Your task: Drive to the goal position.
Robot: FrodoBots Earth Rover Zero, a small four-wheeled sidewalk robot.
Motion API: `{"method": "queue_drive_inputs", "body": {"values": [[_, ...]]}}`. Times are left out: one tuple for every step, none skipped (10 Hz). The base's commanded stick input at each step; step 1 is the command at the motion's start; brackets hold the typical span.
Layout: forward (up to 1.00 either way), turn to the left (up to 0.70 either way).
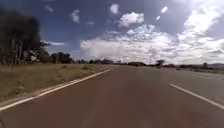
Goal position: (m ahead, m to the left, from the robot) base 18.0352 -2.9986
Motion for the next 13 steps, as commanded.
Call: {"method": "queue_drive_inputs", "body": {"values": [[1.00,0.00],[1.00,-0.40],[1.00,-0.40],[1.00,-0.40],[1.00,0.00],[1.00,0.00],[1.00,0.00],[1.00,0.00],[1.00,0.00],[1.00,0.00],[1.00,0.00],[1.00,0.00],[1.00,0.00]]}}
